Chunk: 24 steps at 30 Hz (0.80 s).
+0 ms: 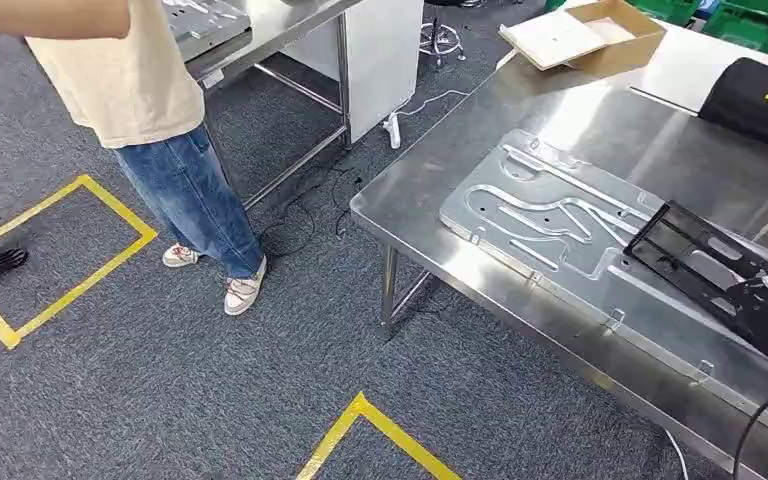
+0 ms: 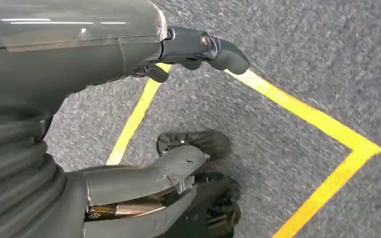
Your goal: Take the parts from the cabinet and place them on the table.
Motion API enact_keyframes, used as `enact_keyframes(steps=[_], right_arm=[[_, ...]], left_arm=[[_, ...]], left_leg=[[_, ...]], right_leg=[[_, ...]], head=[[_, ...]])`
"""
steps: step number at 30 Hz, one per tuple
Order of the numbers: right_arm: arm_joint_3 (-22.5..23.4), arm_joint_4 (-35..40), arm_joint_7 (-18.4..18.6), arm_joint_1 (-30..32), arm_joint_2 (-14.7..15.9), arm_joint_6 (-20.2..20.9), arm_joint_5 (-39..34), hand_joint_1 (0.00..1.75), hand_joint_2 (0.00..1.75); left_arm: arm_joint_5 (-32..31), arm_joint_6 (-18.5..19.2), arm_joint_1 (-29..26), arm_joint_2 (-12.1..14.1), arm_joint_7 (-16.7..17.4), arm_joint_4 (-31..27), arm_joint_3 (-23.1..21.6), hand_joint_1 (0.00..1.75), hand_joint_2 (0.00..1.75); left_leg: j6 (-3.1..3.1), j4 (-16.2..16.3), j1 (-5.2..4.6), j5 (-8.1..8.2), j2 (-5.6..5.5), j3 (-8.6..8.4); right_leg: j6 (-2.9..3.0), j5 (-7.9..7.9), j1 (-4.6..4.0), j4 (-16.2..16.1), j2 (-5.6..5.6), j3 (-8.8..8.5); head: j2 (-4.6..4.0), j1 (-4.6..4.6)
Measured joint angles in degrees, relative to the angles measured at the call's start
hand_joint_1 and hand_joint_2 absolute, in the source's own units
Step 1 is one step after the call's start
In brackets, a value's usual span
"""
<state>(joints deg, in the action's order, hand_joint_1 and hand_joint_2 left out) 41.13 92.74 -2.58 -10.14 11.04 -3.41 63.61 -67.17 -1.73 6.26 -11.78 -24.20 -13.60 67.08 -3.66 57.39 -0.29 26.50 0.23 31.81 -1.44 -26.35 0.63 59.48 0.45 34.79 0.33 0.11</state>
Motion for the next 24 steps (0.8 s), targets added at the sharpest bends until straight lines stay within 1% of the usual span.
enact_keyframes(steps=[1,2,3,4,5,6,7,8,9,10,11,12,13,14,15,16,17,18,19,20,21,22,23,24], right_arm=[[0.02,-0.33,0.11,-0.16,0.09,-0.09,0.57,1.75,1.75],[0.04,-0.52,0.24,-0.52,0.26,-0.22,0.79,1.75,1.75],[0.04,-0.83,0.28,-0.69,0.28,-0.39,1.05,1.75,1.75],[0.04,-1.05,0.28,-0.65,0.26,-0.46,1.27,1.75,1.75],[0.04,-1.57,0.33,-0.56,0.26,-0.50,1.88,1.75,1.75],[0.04,-1.95,0.44,-0.60,0.26,-0.55,2.23,1.75,1.75],[0.04,-2.19,0.55,-0.66,0.28,-0.74,2.69,1.75,1.75],[0.02,-2.36,0.55,-0.87,0.41,-1.09,3.37,1.75,1.75],[0.00,-2.58,0.61,-1.01,0.41,-1.44,4.18,1.75,1.75],[-0.11,-3.06,0.61,-1.25,0.39,-1.90,4.91,1.75,1.75],[-0.15,-3.13,0.68,-1.34,0.44,-2.14,5.25,1.75,1.75],[-0.24,-3.30,0.81,-1.24,0.44,-2.23,5.57,1.75,1.75],[-0.26,-3.52,0.90,-1.17,0.44,-2.34,5.75,1.75,1.75],[-0.33,-3.65,0.90,-1.29,0.44,-2.62,5.77,1.75,1.75],[-0.48,-3.65,0.90,-1.36,0.44,-2.73,5.90,1.75,1.75],[-0.55,-3.74,0.90,-1.42,0.44,-2.82,6.07,1.75,1.75],[-0.61,-3.87,0.90,-1.42,0.37,-2.91,6.34,1.75,1.75],[-0.70,-4.02,0.90,-1.43,0.33,-2.91,6.51,1.75,1.75],[-0.77,-4.24,0.87,-1.42,0.26,-2.95,6.56,1.75,1.75],[-0.79,-4.42,0.83,-1.41,0.17,-2.97,6.56,1.75,1.75],[-0.83,-4.63,0.79,-1.40,0.09,-2.99,6.56,1.75,1.75],[-0.83,-4.76,0.76,-1.38,0.06,-2.99,6.56,1.75,1.75],[-0.83,-4.85,0.74,-1.38,0.06,-3.02,6.56,1.75,1.75],[-0.83,-4.96,0.72,-1.37,0.06,-3.08,6.56,1.75,1.75]], left_arm=[[0.00,-0.02,0.04,0.00,-0.02,0.00,0.00,0.00,1.75],[0.00,-0.04,0.16,-0.02,-0.07,0.00,0.00,0.00,1.75],[0.00,-0.07,0.17,-0.02,-0.07,0.00,0.00,0.00,1.75],[-0.04,-0.07,0.15,0.00,-0.09,0.00,0.00,0.00,1.75],[-0.13,-0.07,0.14,0.00,-0.18,0.00,0.00,0.00,1.75],[-0.18,-0.07,0.14,0.00,-0.20,0.00,0.00,0.00,1.75],[-0.20,-0.07,0.15,-0.02,-0.26,0.00,0.00,0.00,1.75],[-0.26,-0.07,0.15,-0.07,-0.35,0.00,0.00,0.00,1.75],[-0.33,-0.07,0.20,-0.07,-0.37,0.00,0.00,0.00,1.75],[-0.39,-0.07,0.34,-0.04,-0.44,0.00,0.00,0.00,1.75],[-0.42,-0.07,0.45,-0.04,-0.46,0.00,0.00,0.00,1.75],[-0.46,-0.07,0.46,-0.04,-0.50,0.00,0.00,0.00,1.75],[-0.59,-0.04,0.42,-0.06,-0.50,0.00,0.00,0.00,1.75],[-0.61,-0.02,0.40,-0.07,-0.50,0.00,0.00,0.00,1.75],[-0.59,0.00,0.39,-0.07,-0.52,0.00,0.00,0.00,1.75],[-0.59,0.00,0.43,-0.07,-0.52,0.00,0.00,0.00,1.75],[-0.59,0.00,0.46,-0.07,-0.55,0.00,-0.02,0.00,1.75],[-0.59,0.00,0.42,-0.07,-0.57,0.00,-0.02,0.00,1.75],[-0.61,-0.02,0.30,-0.07,-0.57,0.00,-0.02,0.00,1.75],[-0.66,-0.11,0.13,-0.07,-0.59,0.00,-0.02,0.00,1.75],[-0.70,-0.17,0.01,-0.07,-0.65,0.00,-0.02,0.00,1.75],[-0.76,-0.22,0.00,-0.07,-0.70,0.00,-0.02,0.00,1.75],[-0.76,-0.24,0.03,-0.07,-0.81,0.00,-0.02,0.00,1.75],[-0.76,-0.24,0.09,-0.07,-0.92,0.00,-0.02,0.00,1.75]], left_leg=[[-0.08,-0.30,-0.06,-0.15,0.04,-0.08],[-0.16,-0.29,-0.06,-0.19,0.08,-0.02],[-0.16,-0.25,-0.07,-0.19,0.14,-0.03],[-0.16,-0.25,-0.07,-0.18,0.16,-0.06],[-0.19,-0.20,-0.05,-0.15,0.17,-0.07],[-0.13,-0.14,-0.03,-0.11,0.17,-0.07],[-0.02,-0.01,0.02,-0.02,0.16,-0.09],[0.29,0.29,0.18,0.21,0.15,-0.13],[0.68,0.71,0.29,0.52,0.15,-0.13],[1.11,1.17,-0.06,0.83,0.09,0.23],[1.33,1.25,-0.04,0.87,0.02,0.35],[1.45,1.25,-0.01,0.82,0.06,0.25],[1.64,1.04,0.03,0.81,0.08,0.16],[2.07,1.21,0.06,1.03,0.10,0.14],[2.40,1.84,0.23,1.71,0.00,0.42],[2.50,4.02,0.36,3.35,0.00,1.19],[2.49,7.96,0.35,5.60,-0.01,3.03],[2.52,12.38,0.35,7.63,-0.01,5.09],[2.48,16.65,0.36,9.21,0.00,7.11],[2.40,18.82,0.35,9.37,0.00,8.18],[2.23,18.03,0.35,8.16,0.00,7.85],[2.04,15.10,0.35,6.12,-0.01,6.49],[1.77,10.29,0.35,3.49,-0.02,4.15],[1.46,5.49,0.35,1.26,-0.11,1.76]], right_leg=[[-0.34,-1.68,0.02,2.27,-0.12,1.06],[-0.57,-3.96,0.10,6.32,-0.11,2.94],[-0.83,-5.76,0.22,10.47,-0.12,4.84],[-1.01,-6.51,0.32,12.94,-0.12,6.00],[-1.26,-6.42,0.60,14.78,-0.14,7.00],[-1.40,-5.27,0.86,13.71,-0.19,6.56],[-1.51,-3.34,1.12,10.95,-0.27,5.17],[-1.70,-0.49,1.34,5.73,-0.41,2.42],[-1.84,1.05,1.47,1.17,-0.62,0.13],[-1.70,-0.10,0.86,-0.06,-0.60,-0.42],[-0.71,0.06,0.71,-0.07,-0.37,-0.41],[-0.54,0.02,0.66,-0.14,-0.41,-0.34],[-0.14,-0.12,0.53,-0.04,-0.38,-0.34],[0.37,0.04,0.75,-0.27,-0.32,-0.39],[0.74,0.15,0.81,-0.41,-0.41,-0.55],[0.99,0.13,0.64,-0.41,-0.41,-0.59],[1.47,0.11,0.47,-0.41,-0.50,-0.58],[1.58,0.07,0.29,-0.41,-0.55,-0.57],[1.70,0.06,0.10,-0.39,-0.55,-0.55],[1.75,0.04,-0.05,-0.38,-0.53,-0.59],[1.75,0.03,-0.15,-0.37,-0.46,-0.66],[1.75,0.03,-0.22,-0.35,-0.40,-0.74],[1.74,0.03,-0.27,-0.32,-0.34,-0.85],[1.68,-0.02,-0.29,-0.29,-0.32,-0.96]], head=[[0.00,0.07],[0.00,0.02],[0.00,0.02],[0.00,0.02],[0.00,0.04],[0.00,0.02],[0.00,0.02],[0.00,0.02],[0.00,0.04],[0.00,0.11],[0.00,-0.09],[0.00,0.00],[0.00,-0.04],[0.00,-0.04],[0.00,-0.04],[0.00,-0.06],[0.00,-0.02],[0.00,-0.04],[0.00,-0.02],[0.00,-0.04],[0.00,-0.02],[0.00,-0.04],[0.00,-0.02],[0.00,-0.04]])
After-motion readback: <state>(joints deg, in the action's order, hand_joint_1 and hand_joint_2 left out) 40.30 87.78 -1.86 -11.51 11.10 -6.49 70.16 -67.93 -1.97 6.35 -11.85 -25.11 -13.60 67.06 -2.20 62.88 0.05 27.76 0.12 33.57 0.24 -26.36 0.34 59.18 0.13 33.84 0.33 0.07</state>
